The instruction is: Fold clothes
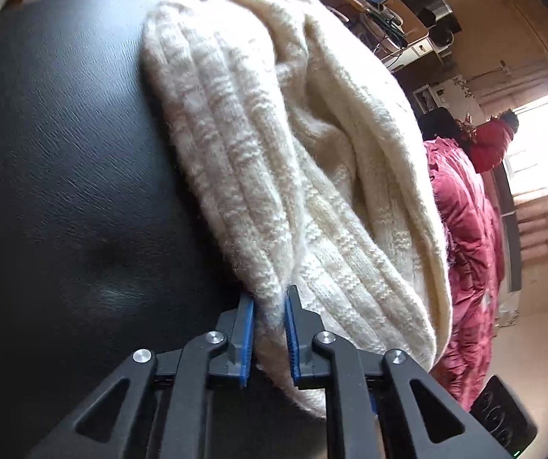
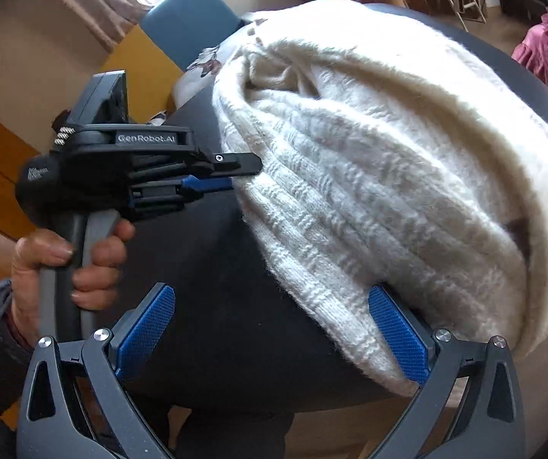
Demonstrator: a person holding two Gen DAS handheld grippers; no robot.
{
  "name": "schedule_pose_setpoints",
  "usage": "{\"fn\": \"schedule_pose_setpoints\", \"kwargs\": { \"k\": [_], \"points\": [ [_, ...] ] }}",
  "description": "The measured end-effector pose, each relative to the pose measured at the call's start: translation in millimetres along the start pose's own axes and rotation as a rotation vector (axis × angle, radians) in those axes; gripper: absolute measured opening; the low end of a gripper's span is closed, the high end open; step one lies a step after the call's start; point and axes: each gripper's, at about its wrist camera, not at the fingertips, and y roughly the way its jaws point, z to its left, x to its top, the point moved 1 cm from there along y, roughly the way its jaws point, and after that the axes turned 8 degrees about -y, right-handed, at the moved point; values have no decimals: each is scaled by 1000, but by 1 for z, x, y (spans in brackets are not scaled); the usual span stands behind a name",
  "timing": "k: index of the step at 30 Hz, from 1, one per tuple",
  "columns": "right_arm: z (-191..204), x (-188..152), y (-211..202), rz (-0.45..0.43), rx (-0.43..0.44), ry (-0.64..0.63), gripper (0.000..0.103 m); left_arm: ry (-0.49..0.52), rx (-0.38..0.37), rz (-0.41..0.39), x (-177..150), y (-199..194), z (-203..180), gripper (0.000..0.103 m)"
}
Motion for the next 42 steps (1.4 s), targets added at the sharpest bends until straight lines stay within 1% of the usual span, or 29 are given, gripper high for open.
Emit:
{"fn": "schedule_pose_setpoints", "kwargs": {
  "k": [3, 6, 9, 13, 14, 17, 18, 21, 25, 26, 27, 28, 30, 31, 32, 33, 35, 36, 39, 40, 41, 42],
  "points": [
    [4, 4, -8, -1, 44, 6, 103, 56, 42, -43, -3, -13, 1, 10],
    [12, 16, -30, -44, 18, -49, 103, 103, 83, -59, -2, -29, 4, 10],
    [3, 34, -44, -66, 10, -52, 103, 138, 108, -57, -1, -39, 6, 10],
    [-30, 56, -19, 11, 23, 24, 103, 176, 122, -70, 0, -51, 9, 10],
    [-41, 60, -10, 19, 45, 52, 103, 189, 133, -75, 0, -54, 10, 10],
    [-53, 65, -5, 11, 76, 91, 103, 214, 179, -79, 1, -64, 22, 10],
    [-55, 66, -5, 2, 84, 108, 103, 218, 194, -77, 2, -76, 38, 10],
    [-57, 65, -3, -11, 92, 116, 103, 234, 228, -77, 4, -89, 56, 10],
    [-51, 63, -1, -7, 55, 97, 103, 256, 278, -93, 6, -120, 84, 10],
    [-49, 65, 2, -4, 40, 92, 103, 260, 289, -93, 12, -129, 92, 10],
    [-49, 66, 3, -1, 29, 90, 103, 264, 300, -93, 17, -136, 97, 10],
    [-48, 67, 4, 1, 21, 88, 103, 266, 317, -92, 13, -137, 89, 10],
    [-47, 68, 5, 6, 5, 84, 103, 282, 359, -88, 14, -147, 103, 10],
    [-47, 69, 4, 9, -2, 84, 103, 291, 381, -81, 16, -148, 109, 10],
    [-47, 70, 3, 12, -8, 85, 103, 291, 404, -68, 22, -134, 107, 10],
    [-47, 71, 2, 14, -14, 86, 103, 278, 412, -57, 27, -132, 113, 10],
    [-45, 73, 4, 22, -28, 80, 103, 254, 392, -52, 31, -141, 123, 11],
    [-42, 75, 6, 26, -36, 76, 103, 234, 381, -50, 32, -146, 129, 15],
    [-41, 78, 8, 35, -49, 69, 103, 160, 285, -43, 28, -164, 145, 15],
    [-42, 79, 9, 37, -51, 70, 103, 148, 270, -58, 24, -173, 150, 16],
    [-41, 80, 10, 38, -53, 69, 103, 135, 251, -70, 19, -181, 156, 16],
    [-40, 81, 12, 40, -55, 68, 103, 125, 216, -71, 7, -191, 165, 16]
  ]
}}
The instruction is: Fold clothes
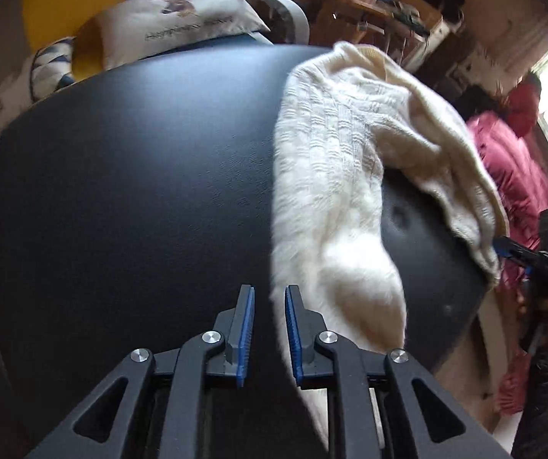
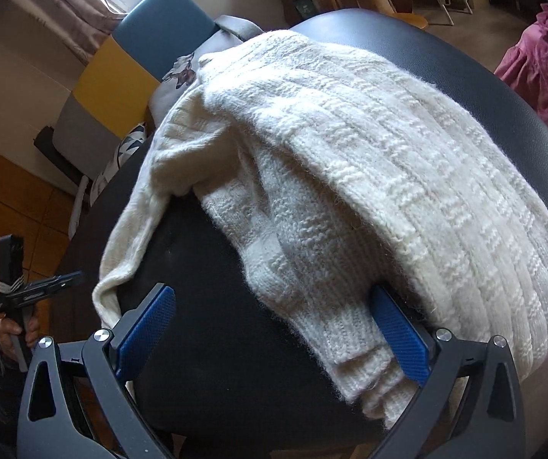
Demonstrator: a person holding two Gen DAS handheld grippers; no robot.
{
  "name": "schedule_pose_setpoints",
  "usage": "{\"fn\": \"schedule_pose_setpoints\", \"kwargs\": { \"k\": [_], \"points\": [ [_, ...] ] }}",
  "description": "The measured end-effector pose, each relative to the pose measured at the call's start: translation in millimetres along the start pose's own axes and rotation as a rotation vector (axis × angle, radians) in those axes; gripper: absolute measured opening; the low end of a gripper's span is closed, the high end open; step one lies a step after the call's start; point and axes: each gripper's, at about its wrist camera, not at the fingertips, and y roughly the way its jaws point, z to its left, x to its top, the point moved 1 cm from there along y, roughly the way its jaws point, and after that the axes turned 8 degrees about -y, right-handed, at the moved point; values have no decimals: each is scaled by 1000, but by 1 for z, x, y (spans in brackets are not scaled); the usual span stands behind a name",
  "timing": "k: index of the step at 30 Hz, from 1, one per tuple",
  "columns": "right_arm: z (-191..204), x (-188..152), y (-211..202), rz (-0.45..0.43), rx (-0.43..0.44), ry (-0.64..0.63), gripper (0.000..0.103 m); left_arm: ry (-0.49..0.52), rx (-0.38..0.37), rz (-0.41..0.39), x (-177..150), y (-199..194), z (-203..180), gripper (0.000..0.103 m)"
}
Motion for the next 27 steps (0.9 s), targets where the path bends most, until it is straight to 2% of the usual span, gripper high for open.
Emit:
{"fn": "schedule_pose_setpoints", "kwargs": {
  "k": [4, 9, 13, 16, 19, 25, 26, 27],
  "points": [
    [3, -5, -1, 2, -28, -21, 103, -60, -114, 8, -42, -15, 20, 18],
    [10, -14, -1, 4, -90, -65, 103, -64, -158, 11, -74, 8, 7, 19],
    [10, -15, -2, 0, -111, -79, 103, -102, -156, 26, -79, 24, 4, 21],
    [9, -15, -2, -9, -99, -78, 103, -100, -137, 26, -84, 32, 2, 21],
    [7, -16, -4, -21, -84, -75, 103, -92, -156, 38, -92, 37, -2, 22],
    [11, -17, -3, -25, -109, -110, 103, -116, -153, -11, -95, 39, -12, 25],
    [12, -17, -2, -26, -114, -113, 103, -103, -132, -22, -96, 39, -15, 21],
    [12, -17, -2, -27, -119, -115, 103, -90, -113, -33, -97, 39, -19, 9]
  ]
}}
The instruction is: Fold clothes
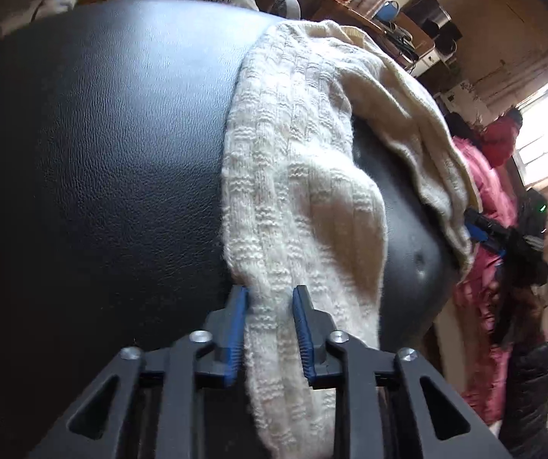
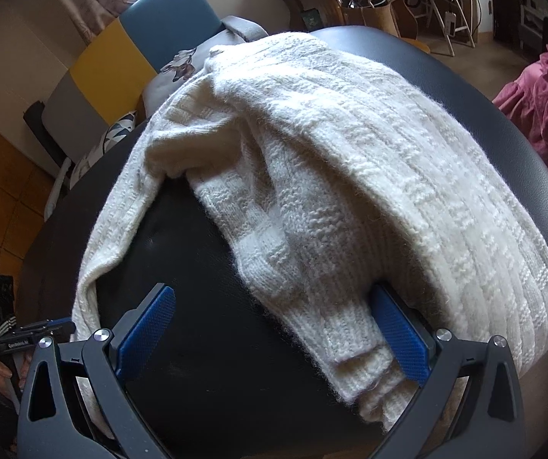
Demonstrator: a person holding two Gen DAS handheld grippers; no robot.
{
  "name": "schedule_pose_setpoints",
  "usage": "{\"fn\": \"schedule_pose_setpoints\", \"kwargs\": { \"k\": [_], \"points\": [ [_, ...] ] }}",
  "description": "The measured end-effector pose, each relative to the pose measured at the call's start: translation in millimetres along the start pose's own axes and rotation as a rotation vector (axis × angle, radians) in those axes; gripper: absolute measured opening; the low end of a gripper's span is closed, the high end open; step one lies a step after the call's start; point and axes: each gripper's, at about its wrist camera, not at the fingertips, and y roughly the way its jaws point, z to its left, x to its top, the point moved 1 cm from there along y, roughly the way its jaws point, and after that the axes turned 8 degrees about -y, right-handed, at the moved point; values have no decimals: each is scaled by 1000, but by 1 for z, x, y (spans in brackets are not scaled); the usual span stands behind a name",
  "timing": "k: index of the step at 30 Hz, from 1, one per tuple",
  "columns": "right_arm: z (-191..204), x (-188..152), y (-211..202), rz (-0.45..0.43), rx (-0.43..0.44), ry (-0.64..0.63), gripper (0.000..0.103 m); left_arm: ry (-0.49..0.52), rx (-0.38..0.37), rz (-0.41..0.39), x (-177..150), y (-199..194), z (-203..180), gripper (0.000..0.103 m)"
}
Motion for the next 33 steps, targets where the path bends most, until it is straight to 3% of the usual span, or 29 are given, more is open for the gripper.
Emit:
{"fn": "schedule_pose_setpoints", "kwargs": {
  "k": [7, 10, 14, 19, 23, 26, 29, 33],
  "points": [
    [4, -1, 0, 4, -23, -14, 103, 11, 54, -107, -8, -14, -9, 6],
    [4, -1, 2, 5, -26, -15, 103, 8, 59, -189, -5, -45, -7, 6],
    [5, 0, 2, 10, -29, -13, 103, 23, 127, -289, 4, -91, 1, 6],
    [8, 1, 3, 19, -53, -23, 103, 23, 322, -164, 27, -61, 44, 7],
    [9, 3, 5, 27, -62, -34, 103, -24, 302, -102, 29, -44, 62, 10],
    [9, 4, 5, 30, -63, -34, 103, -43, 188, -170, 29, -67, 53, 12],
    [11, 4, 5, 32, -70, -30, 103, 5, 102, -252, 30, -93, 35, 16],
    [13, 4, 5, 36, -91, -43, 103, 54, 27, -192, 29, -69, 12, 16]
  ]
}}
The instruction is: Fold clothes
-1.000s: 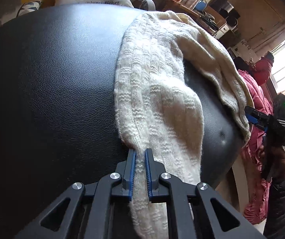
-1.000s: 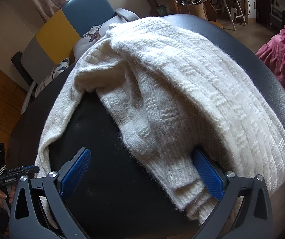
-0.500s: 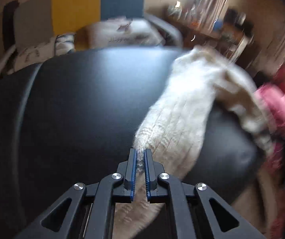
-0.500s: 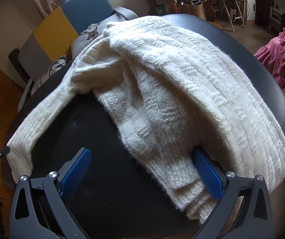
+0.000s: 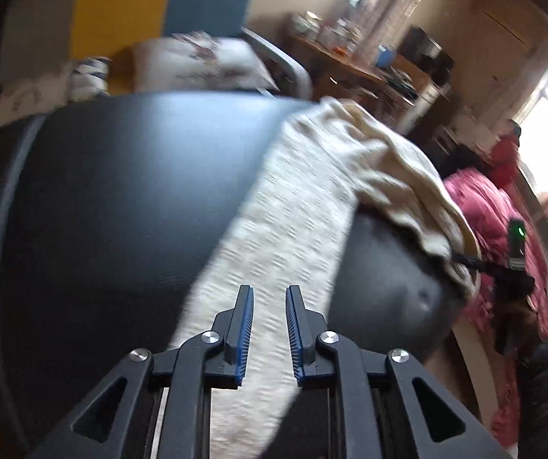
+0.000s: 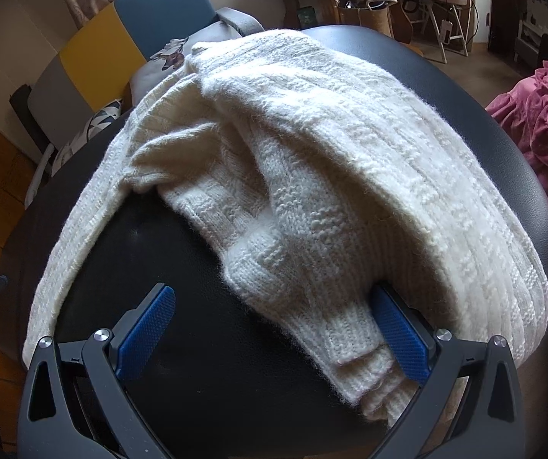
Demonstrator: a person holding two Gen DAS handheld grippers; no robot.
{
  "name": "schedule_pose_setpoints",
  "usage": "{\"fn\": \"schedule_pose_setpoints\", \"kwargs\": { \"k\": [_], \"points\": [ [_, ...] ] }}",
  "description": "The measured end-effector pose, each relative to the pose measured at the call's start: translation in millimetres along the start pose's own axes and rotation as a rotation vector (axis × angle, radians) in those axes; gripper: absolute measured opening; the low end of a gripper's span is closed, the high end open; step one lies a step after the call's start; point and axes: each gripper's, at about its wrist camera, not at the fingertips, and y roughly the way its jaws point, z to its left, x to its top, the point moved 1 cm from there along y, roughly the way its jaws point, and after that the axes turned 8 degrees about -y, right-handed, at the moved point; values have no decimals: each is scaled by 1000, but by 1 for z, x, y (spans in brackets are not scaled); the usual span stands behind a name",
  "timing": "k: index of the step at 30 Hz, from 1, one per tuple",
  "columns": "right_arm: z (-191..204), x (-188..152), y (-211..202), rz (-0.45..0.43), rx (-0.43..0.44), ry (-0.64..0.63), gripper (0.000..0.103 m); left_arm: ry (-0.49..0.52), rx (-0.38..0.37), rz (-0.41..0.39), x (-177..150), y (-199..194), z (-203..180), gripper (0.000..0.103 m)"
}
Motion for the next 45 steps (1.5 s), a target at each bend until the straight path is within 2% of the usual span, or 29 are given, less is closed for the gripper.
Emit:
{"fn": "schedule_pose_setpoints", "kwargs": {
  "k": [2, 6, 10, 13, 14, 16, 19, 22, 24, 27, 30, 35, 39, 43, 45],
  "points": [
    [0, -1, 0, -2, -9, -5, 103, 9, 30, 24, -7, 17, -1, 16],
    [2, -2, 0, -1, -25, -23, 103, -76, 93, 107, -18, 66, 16, 14],
    [4, -2, 1, 9, -38, -46, 103, -131, 88, 78, -15, 61, 29, 5],
    [6, -2, 2, 15, -52, -59, 103, -147, 88, 81, -13, 55, 31, 5],
    [6, -2, 3, 17, -57, -65, 103, -153, 62, 81, -12, 50, 29, 6],
    [8, -1, 3, 28, -65, -85, 103, -130, 29, 52, -7, 44, 18, 8],
    [8, 4, -3, 59, -42, -79, 103, -45, 3, 6, 5, 41, -12, 14],
    [5, 15, -30, 7, 39, -32, 103, 13, -26, 21, 18, 54, -41, 14],
    [6, 23, -49, -53, 28, -49, 103, 41, -68, 52, 28, 69, -64, 14],
    [10, 37, -66, -110, -87, -127, 103, -31, -236, 142, 40, 93, -89, 15],
    [10, 46, -66, -113, -145, -185, 103, -48, -291, 154, 50, 114, -118, 15],
    [3, 45, -43, -58, -157, -203, 103, -69, -291, 174, 63, 143, -149, 19],
    [-3, 36, -37, -80, -156, -197, 103, -96, -247, 173, 70, 159, -157, 20],
    [-2, 39, -39, -114, -172, -239, 103, -246, -198, 179, 79, 175, -137, 20],
    [-6, 41, -32, -100, -162, -228, 103, -337, -211, 208, 83, 185, -124, 22]
  ]
}}
